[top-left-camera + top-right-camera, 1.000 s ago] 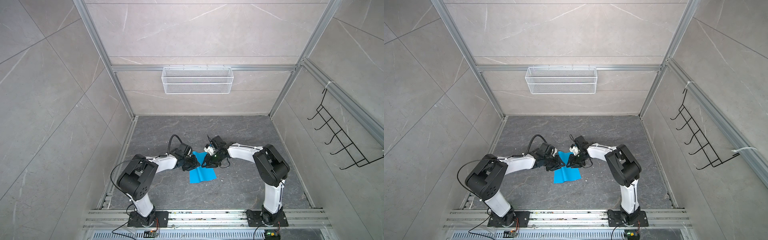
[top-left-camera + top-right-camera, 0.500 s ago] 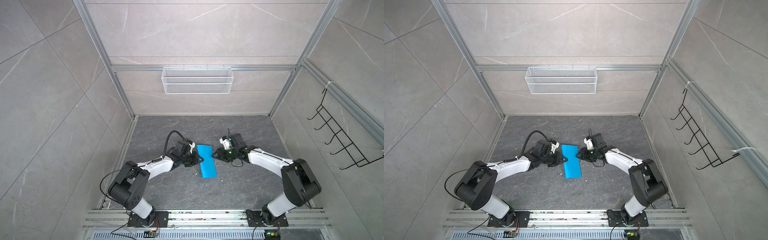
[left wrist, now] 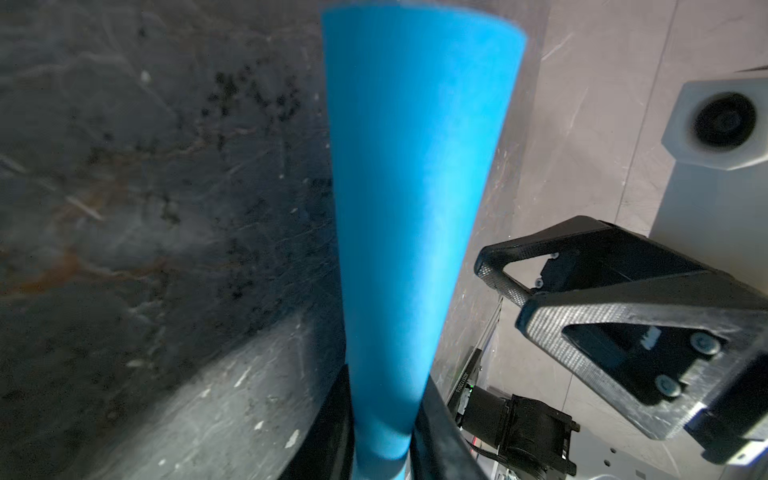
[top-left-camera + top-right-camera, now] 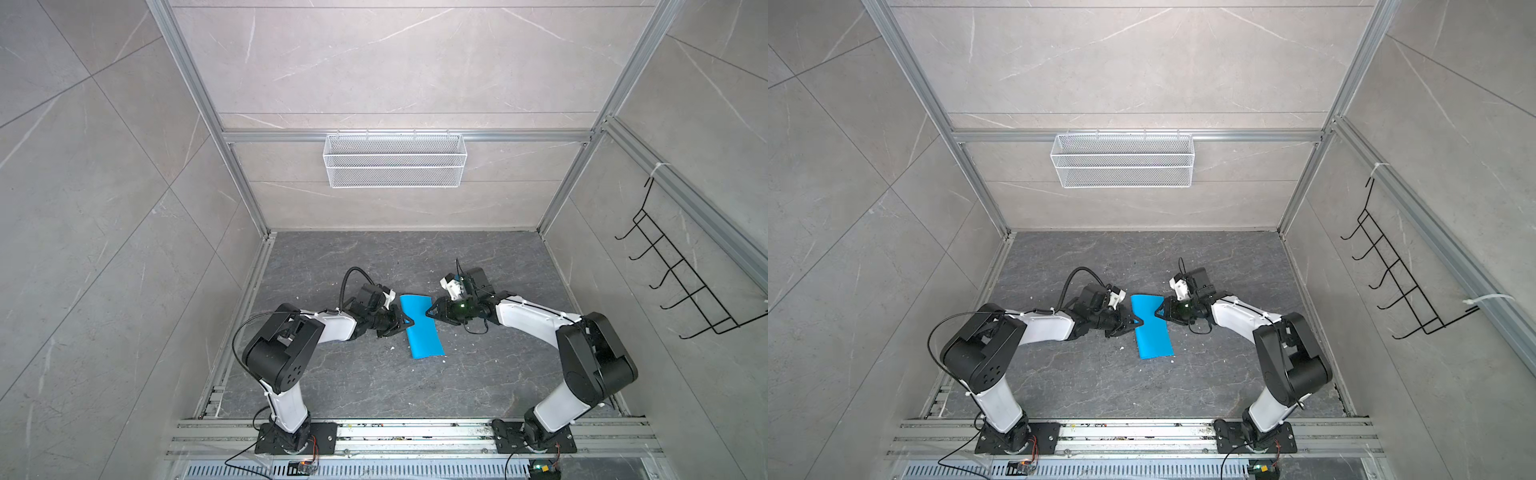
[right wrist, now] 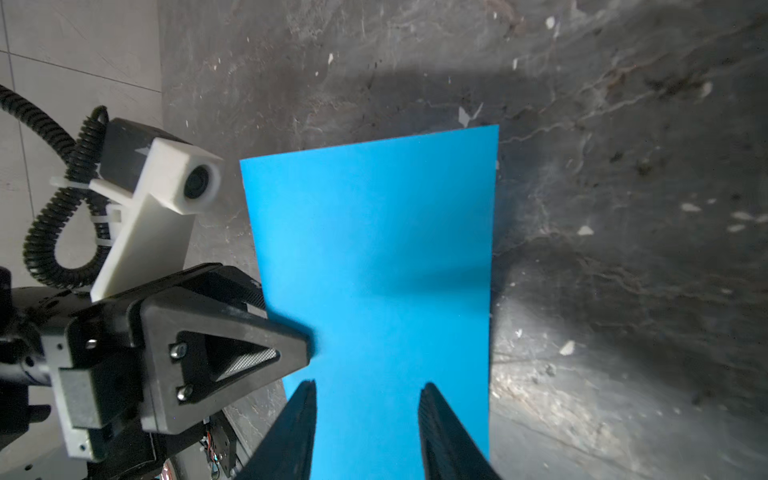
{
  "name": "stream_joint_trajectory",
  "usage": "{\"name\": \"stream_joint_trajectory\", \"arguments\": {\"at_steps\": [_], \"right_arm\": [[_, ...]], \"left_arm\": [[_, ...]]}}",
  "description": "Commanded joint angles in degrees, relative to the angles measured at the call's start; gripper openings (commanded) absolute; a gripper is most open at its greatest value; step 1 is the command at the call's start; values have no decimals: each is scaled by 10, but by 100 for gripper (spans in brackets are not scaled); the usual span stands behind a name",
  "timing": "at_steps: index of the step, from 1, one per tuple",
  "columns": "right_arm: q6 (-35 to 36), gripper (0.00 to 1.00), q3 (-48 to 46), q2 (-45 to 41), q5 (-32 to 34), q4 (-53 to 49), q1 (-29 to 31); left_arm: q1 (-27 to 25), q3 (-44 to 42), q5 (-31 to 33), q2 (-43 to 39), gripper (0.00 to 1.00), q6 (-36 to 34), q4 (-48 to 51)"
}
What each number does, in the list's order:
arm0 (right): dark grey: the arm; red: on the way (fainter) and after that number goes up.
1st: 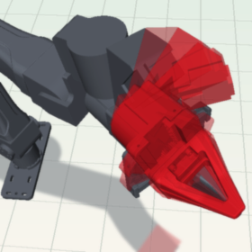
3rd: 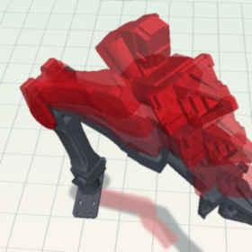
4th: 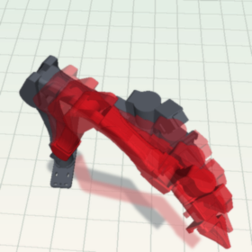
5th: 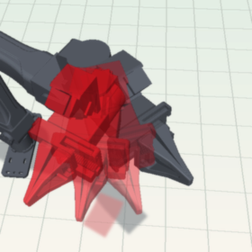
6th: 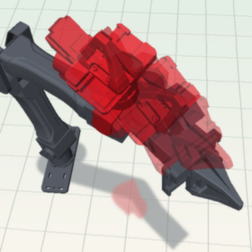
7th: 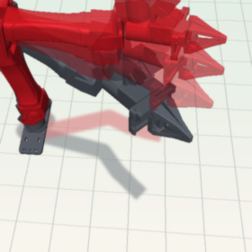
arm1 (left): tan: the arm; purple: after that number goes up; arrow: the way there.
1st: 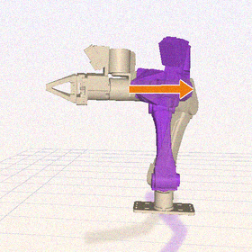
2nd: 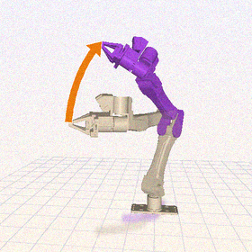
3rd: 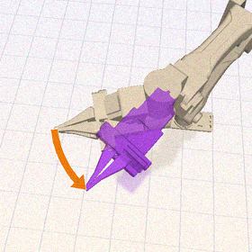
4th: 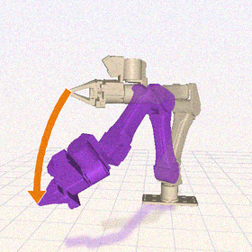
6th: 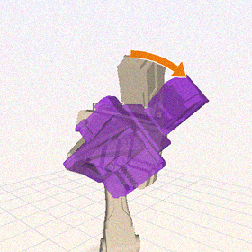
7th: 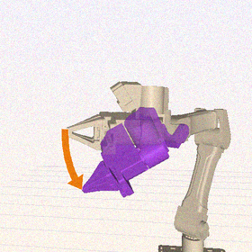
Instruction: Fold a paper plane with a square sheet of paper (pick it up from the middle)
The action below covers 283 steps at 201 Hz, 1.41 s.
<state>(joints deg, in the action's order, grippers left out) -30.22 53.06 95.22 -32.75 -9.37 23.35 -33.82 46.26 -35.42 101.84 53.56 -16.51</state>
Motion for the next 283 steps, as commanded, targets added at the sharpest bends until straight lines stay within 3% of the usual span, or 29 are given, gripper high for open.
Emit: {"name": "stream_joint_trajectory", "arguments": {"at_steps": [1,57,117,180,229,283], "right_arm": [[13,41,8,25,-13,-11,9],[11,35,15,72,-11,-11,25],[12,34,16,89,-7,-13,29],[-2,35,12,96,-30,12,34],[-12,35,15,98,-59,42,37],[-10,35,23,110,-66,42,45]], "left_arm": [[3,21,7,4,28,-20,25],[5,30,17,8,32,-45,64],[6,40,29,-8,39,-51,97],[5,-1,75,-91,60,-26,131],[1,-6,119,-103,61,-21,169],[2,0,122,-81,62,-20,172]]}}
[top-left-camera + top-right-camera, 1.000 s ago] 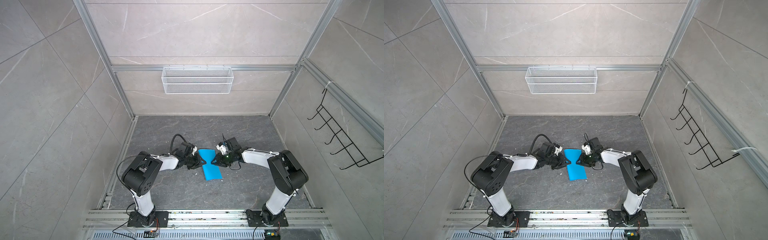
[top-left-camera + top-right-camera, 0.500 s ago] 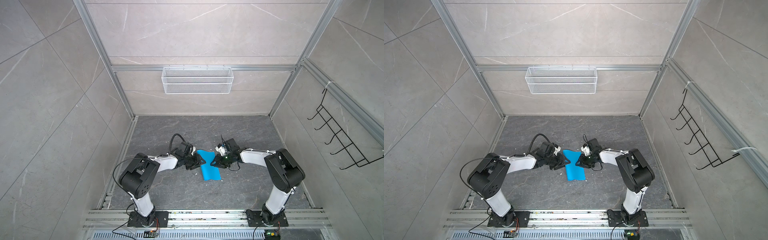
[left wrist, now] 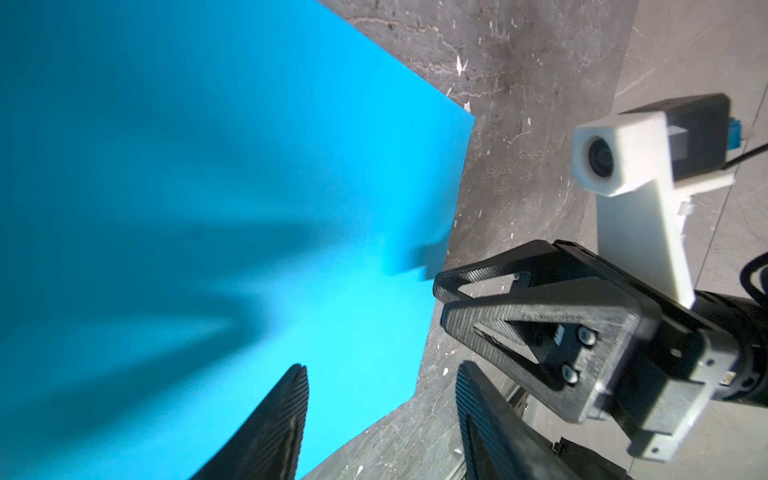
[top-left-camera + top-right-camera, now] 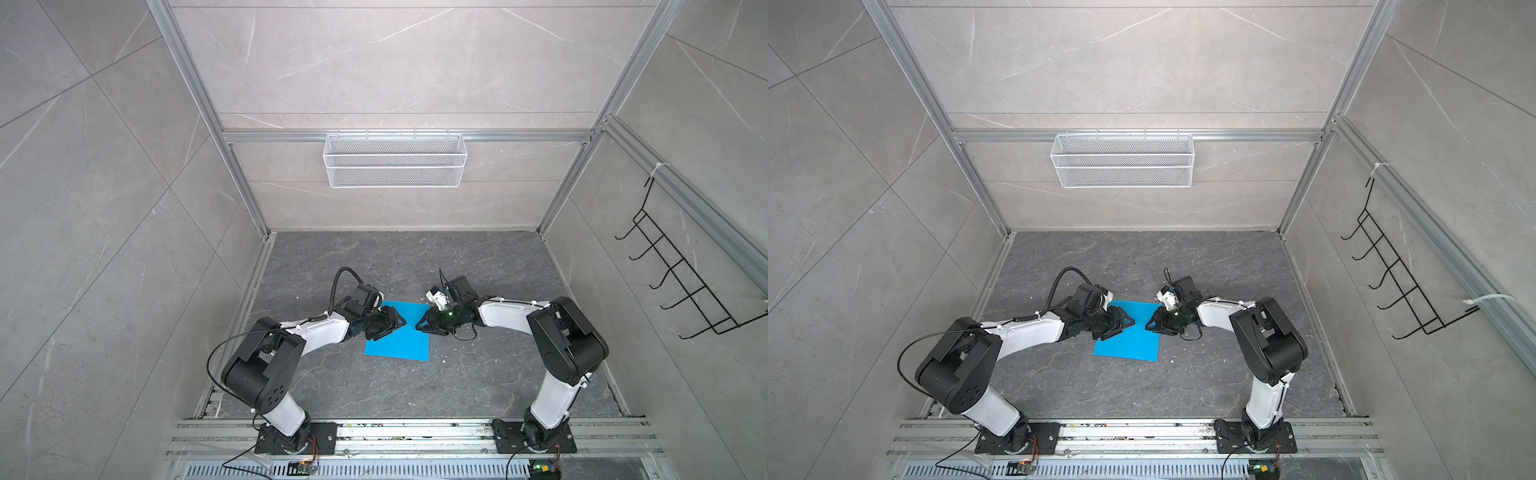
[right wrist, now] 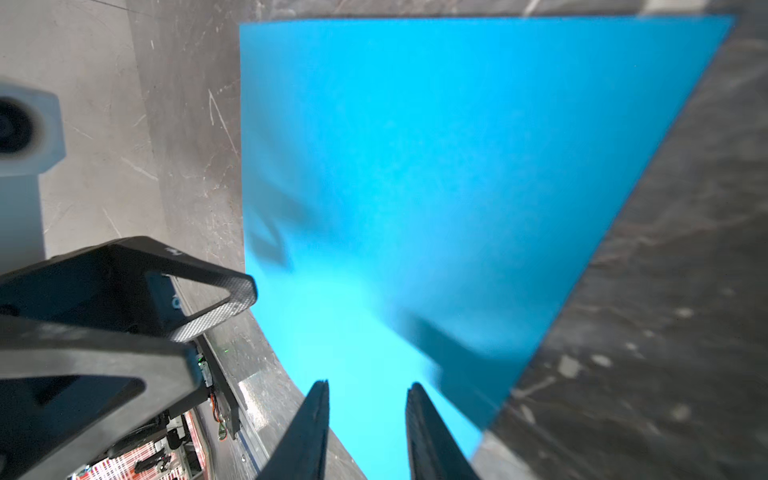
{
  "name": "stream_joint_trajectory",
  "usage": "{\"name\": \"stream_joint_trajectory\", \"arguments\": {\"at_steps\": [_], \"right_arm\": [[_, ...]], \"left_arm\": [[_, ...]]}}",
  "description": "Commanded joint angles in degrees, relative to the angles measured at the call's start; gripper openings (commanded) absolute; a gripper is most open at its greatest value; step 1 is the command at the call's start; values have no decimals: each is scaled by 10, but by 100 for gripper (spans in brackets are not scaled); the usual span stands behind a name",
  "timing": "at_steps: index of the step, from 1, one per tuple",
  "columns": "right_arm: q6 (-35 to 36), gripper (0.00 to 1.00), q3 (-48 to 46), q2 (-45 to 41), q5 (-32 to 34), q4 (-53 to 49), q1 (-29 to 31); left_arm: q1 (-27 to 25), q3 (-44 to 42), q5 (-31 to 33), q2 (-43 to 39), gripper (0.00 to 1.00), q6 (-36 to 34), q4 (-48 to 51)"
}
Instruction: Fold a paper plane with a square sheet of paper (pick it up from the middle)
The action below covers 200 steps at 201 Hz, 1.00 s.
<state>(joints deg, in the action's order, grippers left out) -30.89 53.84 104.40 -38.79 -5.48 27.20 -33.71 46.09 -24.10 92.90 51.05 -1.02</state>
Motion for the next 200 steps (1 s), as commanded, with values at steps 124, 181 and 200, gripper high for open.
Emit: {"name": "stream_joint_trajectory", "arguments": {"at_steps": [124,181,200], "right_arm": [[-167,33,17,-19,132,57,83],[-181,30,40,29,124,62,86],[-179,30,42,37,124,59,86]], "left_arm": [[1,191,174,71,80,-260,308],[3,210,144,119,80,-257,291],[9,199,126,120,80,-243,278]]}}
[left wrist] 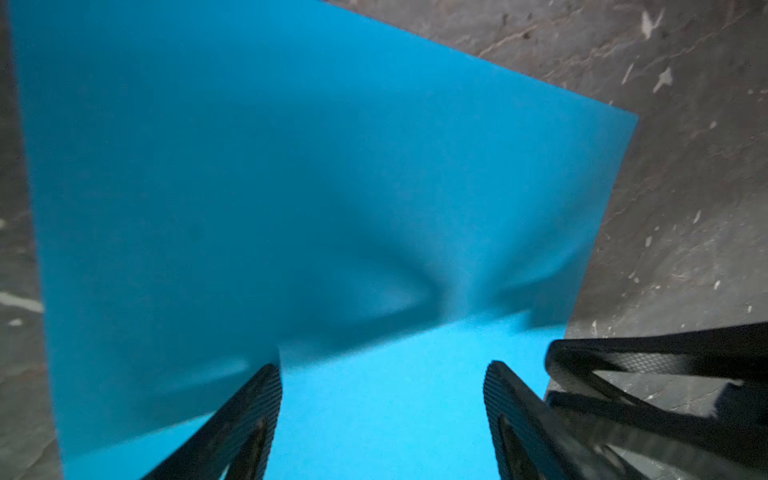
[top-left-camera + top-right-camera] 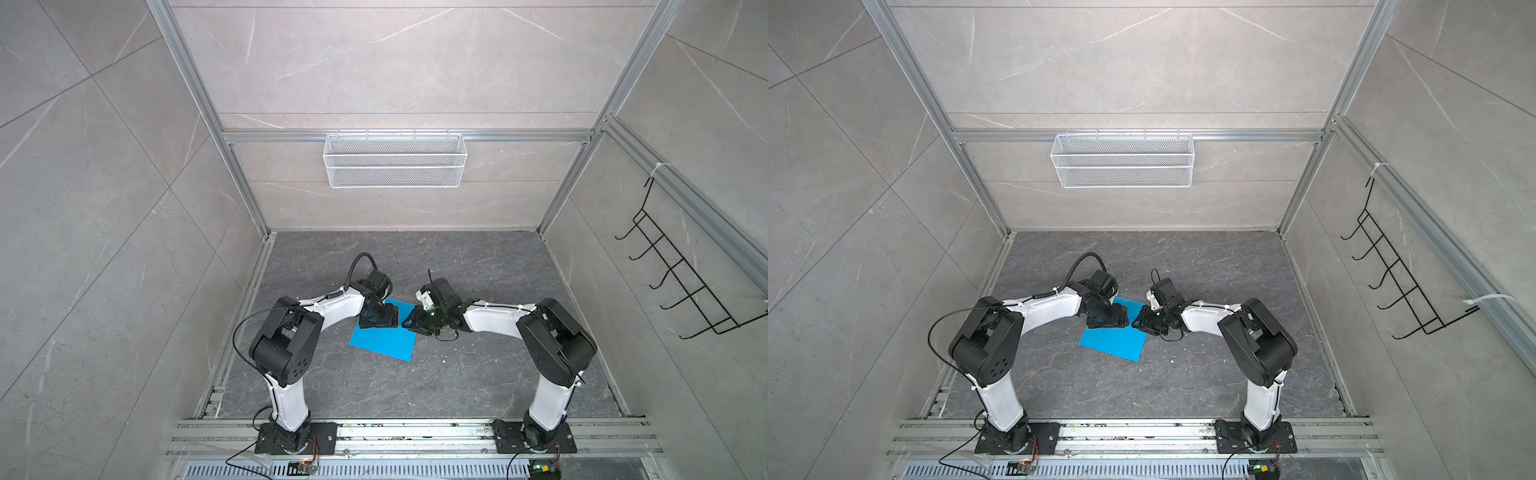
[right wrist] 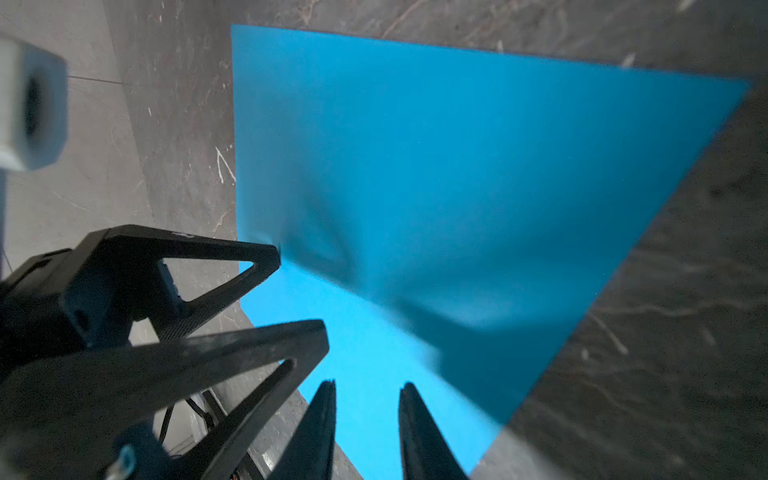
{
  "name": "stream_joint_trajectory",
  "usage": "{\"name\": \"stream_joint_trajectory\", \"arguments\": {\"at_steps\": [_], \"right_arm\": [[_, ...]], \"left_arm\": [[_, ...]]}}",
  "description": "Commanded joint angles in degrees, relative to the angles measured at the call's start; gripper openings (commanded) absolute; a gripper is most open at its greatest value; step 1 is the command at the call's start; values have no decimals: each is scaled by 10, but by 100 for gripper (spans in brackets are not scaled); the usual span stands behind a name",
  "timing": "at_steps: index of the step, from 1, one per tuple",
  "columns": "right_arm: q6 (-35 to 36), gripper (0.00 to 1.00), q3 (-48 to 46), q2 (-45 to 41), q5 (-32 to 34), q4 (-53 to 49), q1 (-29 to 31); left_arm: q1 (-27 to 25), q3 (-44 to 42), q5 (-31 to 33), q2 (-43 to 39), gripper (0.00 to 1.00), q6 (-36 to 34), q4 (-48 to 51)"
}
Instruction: Fold a paper plane with a square sheet of paper (pick it up from the middle)
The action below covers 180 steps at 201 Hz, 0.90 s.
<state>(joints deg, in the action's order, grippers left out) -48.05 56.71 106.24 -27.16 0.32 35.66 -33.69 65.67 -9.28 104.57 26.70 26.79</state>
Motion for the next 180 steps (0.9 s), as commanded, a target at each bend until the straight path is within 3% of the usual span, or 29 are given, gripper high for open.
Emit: {"name": "stream_joint_trajectory", "arguments": {"at_steps": [1,122,180], "right_arm": [[-7,30,13,19,8,1,1],[17,29,38,84,-4,15,1],[68,28,93,124,-65,1,1]], "left_arm": [[10,2,-23,4,80,1,-1],[97,-105,-201,-6,81,58,-125],[105,-102,-202,3,72,49,-121]]}}
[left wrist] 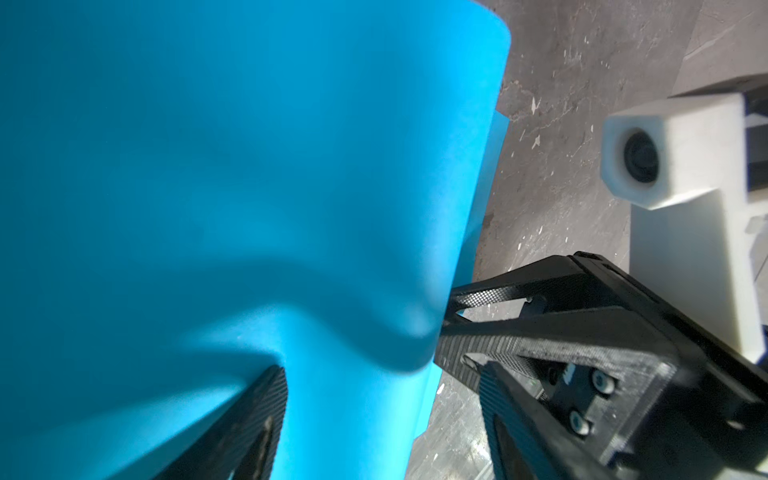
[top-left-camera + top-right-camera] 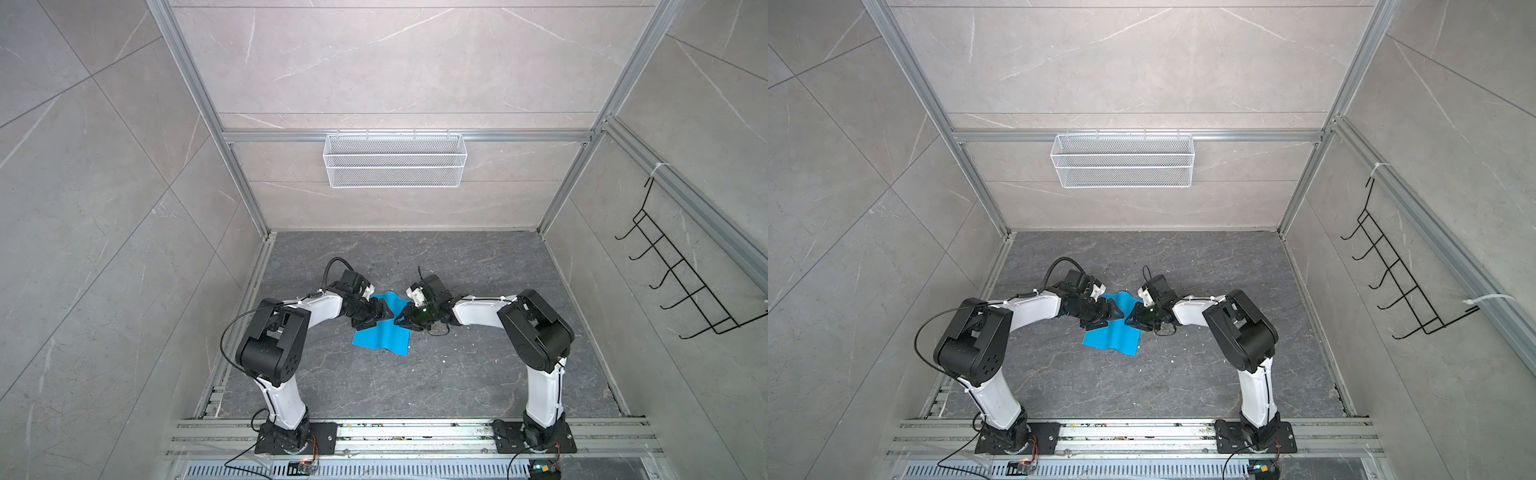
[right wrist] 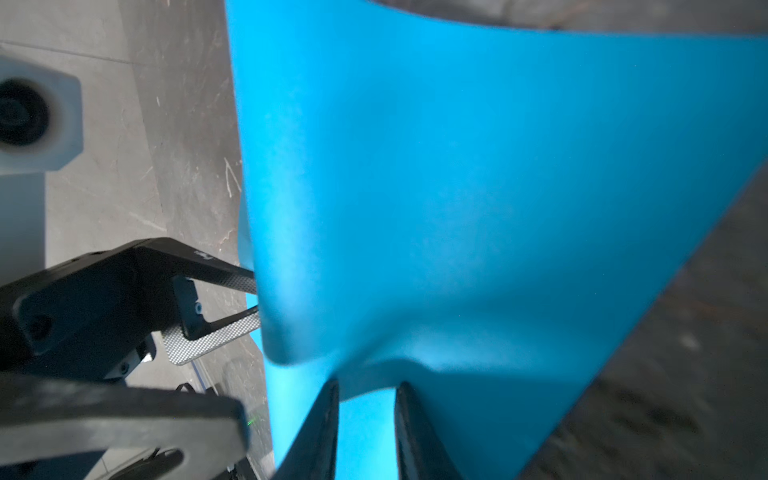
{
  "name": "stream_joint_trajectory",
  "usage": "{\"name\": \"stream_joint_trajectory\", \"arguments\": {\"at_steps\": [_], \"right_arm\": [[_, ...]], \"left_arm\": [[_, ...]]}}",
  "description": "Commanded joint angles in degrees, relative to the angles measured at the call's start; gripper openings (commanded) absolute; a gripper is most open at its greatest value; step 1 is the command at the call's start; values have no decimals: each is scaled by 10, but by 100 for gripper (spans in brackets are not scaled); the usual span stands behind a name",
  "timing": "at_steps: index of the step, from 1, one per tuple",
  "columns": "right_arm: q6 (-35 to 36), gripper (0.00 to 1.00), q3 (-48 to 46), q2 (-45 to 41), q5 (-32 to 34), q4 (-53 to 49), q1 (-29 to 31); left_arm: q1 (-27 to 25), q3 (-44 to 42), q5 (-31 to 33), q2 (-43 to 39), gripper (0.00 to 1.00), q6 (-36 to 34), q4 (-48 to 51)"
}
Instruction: Fold a paper plane with a square sheet of paper (pick it up from the middle)
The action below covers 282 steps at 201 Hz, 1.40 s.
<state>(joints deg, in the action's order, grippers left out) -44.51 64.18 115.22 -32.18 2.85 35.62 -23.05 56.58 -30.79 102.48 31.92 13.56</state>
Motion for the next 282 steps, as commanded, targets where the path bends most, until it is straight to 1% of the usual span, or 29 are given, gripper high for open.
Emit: {"name": "stream_joint_trajectory", "arguments": {"at_steps": [1,36,62,82,120,138,156,178,200,217,239,256,282], "right_arm": [[33,28,19,35,-15,-25,2],[37,28,44,57,-41,-25,2],[39,28,60,69,-44,-29,1],[39,28,64,71,-47,-28,2],[39,27,58,53,-33,-29,-1],[37,27,48,37,-26,-24,-7],[32,27,35,20,-26,-12,-13],[25,27,7,-19,-25,9,-25],[11,26,-43,-78,-21,43,-49],[8,27,-78,-129,-18,54,-71],[17,27,-110,-188,-12,44,-92],[42,29,-113,-213,-12,16,-95],[65,30,-109,-213,-25,-9,-94]], "left_arm": [[-1,-11,13,24,72,-4,11],[-1,-4,23,30,70,2,19],[-1,2,36,35,65,6,25],[-1,4,37,34,58,9,23],[-1,-2,35,12,38,6,12],[-1,-9,32,-3,31,6,0],[-1,-18,20,-15,27,6,-17],[0,-29,-9,-30,22,11,-42],[-1,-46,-47,-52,21,39,-79],[-4,-62,-88,-67,21,85,-128],[-15,-80,-116,-81,22,145,-195],[-25,-85,-128,-79,22,186,-238],[-34,-89,-144,-57,22,232,-285]]}}
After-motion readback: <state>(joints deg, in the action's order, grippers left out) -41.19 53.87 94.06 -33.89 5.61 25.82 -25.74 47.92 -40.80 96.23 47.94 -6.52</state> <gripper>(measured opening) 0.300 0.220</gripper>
